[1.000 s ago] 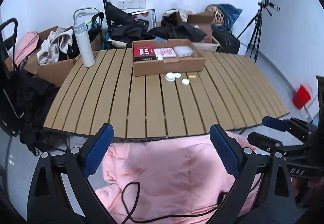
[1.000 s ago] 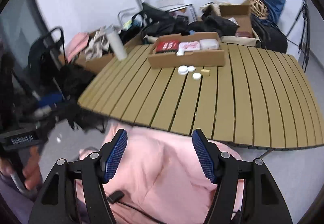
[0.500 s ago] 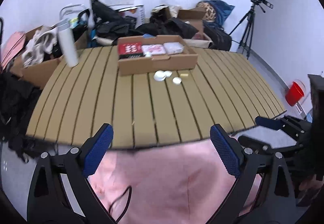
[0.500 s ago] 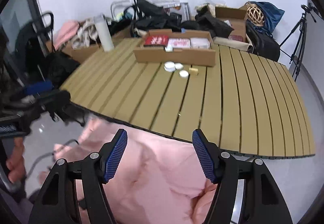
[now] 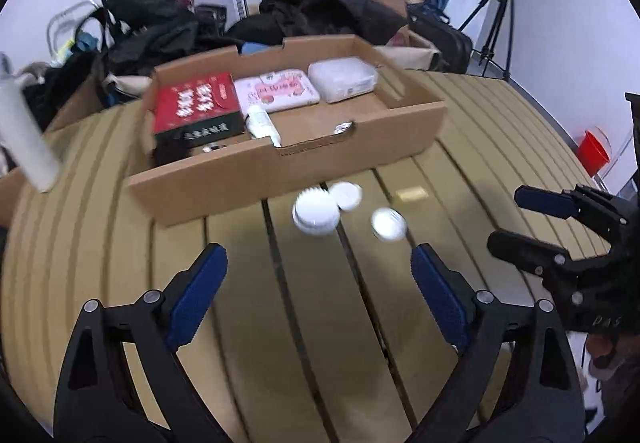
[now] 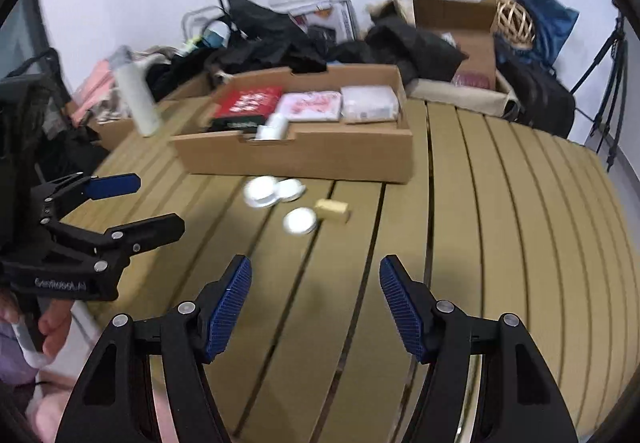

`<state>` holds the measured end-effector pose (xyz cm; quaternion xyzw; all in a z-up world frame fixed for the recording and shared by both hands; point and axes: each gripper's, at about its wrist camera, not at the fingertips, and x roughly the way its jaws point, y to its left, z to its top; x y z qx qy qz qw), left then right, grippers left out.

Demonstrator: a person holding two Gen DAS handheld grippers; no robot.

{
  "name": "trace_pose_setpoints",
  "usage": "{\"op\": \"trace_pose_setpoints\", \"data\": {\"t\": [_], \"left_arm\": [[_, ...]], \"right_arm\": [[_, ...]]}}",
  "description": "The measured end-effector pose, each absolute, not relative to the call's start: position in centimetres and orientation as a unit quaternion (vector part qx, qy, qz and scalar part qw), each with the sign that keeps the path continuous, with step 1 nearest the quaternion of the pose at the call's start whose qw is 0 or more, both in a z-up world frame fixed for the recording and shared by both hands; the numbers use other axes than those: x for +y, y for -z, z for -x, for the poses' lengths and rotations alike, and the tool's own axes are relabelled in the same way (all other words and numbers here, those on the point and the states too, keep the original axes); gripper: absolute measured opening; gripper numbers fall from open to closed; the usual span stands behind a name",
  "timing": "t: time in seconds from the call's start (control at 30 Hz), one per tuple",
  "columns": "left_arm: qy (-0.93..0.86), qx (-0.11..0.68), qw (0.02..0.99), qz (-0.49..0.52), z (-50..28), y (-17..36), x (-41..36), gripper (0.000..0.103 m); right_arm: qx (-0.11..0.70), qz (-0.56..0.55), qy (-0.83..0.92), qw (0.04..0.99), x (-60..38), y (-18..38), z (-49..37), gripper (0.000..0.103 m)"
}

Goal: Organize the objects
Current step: 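Withdraw both tools and reach toward the remaining caps and beige block, then grasp the beige block with the right tool while the left tool grasps a large white cap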

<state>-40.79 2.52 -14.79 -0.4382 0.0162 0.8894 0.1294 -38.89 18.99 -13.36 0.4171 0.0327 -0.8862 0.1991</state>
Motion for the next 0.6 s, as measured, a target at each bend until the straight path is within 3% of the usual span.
{"op": "trace_pose_setpoints", "data": {"t": [0.2,0.33,0.37,0.47,0.6], "left_arm": [[-0.875,0.003,0.13,0.465,45.0,19.2,3.1,0.073],[-0.884,0.009,0.123,0.452,45.7,20.2,3.6,0.065],[-0.884,0.012,0.127,0.45,45.7,20.3,3.7,0.06],[-0.887,0.018,0.132,0.442,45.5,20.2,3.8,0.036],[-0.884,0.006,0.124,0.451,45.5,19.9,3.6,0.036]], "right_arm": [[0.011,-0.448,0.871,0.199,17.2,17.9,44.7,0.069],[0.004,-0.462,0.866,0.188,16.4,19.5,46.3,0.052],[0.005,-0.468,0.864,0.186,16.3,19.9,46.6,0.043],[-0.001,-0.462,0.869,0.178,16.4,20.0,46.9,0.036],[-0.007,-0.466,0.866,0.179,16.4,19.8,46.8,0.035]]}}
